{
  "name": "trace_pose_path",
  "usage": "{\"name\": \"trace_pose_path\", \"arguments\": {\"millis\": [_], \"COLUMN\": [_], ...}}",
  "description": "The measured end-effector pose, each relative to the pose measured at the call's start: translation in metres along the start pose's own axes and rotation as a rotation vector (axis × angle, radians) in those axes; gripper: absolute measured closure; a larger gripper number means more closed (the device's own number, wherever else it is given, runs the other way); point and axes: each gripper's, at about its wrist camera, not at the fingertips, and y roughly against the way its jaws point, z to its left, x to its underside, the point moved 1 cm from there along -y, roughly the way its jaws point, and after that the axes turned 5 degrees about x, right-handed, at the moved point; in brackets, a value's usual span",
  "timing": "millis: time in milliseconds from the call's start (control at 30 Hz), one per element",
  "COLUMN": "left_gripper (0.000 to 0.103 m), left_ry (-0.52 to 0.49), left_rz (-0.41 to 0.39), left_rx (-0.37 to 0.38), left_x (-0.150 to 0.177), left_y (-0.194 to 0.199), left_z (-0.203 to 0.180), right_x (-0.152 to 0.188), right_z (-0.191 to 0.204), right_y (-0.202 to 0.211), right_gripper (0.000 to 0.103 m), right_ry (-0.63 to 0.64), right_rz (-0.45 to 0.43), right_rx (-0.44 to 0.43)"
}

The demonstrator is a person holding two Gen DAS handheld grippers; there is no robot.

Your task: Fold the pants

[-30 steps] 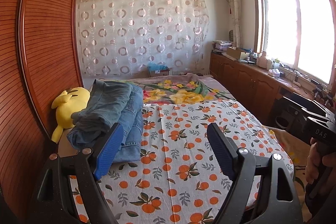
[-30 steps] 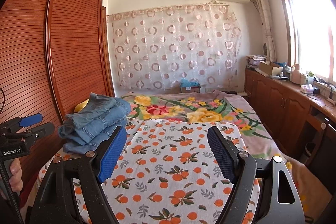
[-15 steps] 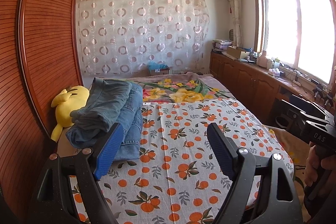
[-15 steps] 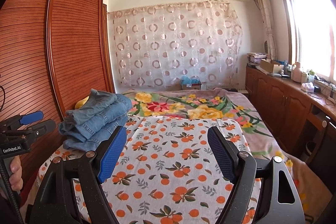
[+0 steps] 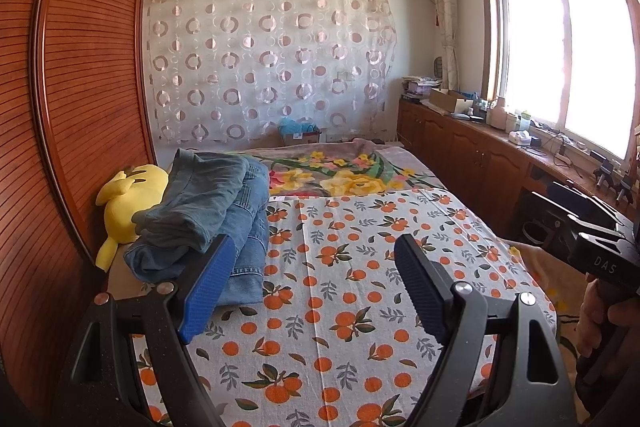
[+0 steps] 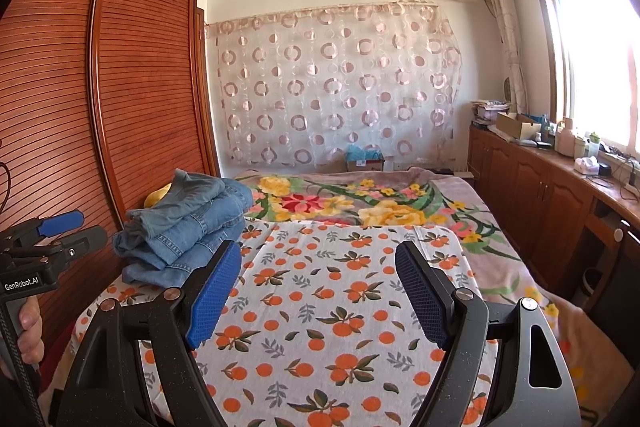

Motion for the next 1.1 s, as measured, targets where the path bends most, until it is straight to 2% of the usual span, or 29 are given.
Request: {"name": "trace_pose_path", "arguments": {"millis": [1100], "left_gripper": [0.021], "left_ry": [0.001], "left_rz": [-0.001], "left_rx": [0.000], "left_x": [0.0006], "left_y": [0.0001], "left_z": [-0.0017], "right_x": [0.0009], "right_z": [0.0038], "right_y": [0.0003], "right_gripper": [0.022], "right_ry": [-0.004], "right_rz": [0.009], "right_rx": [0.005]}}
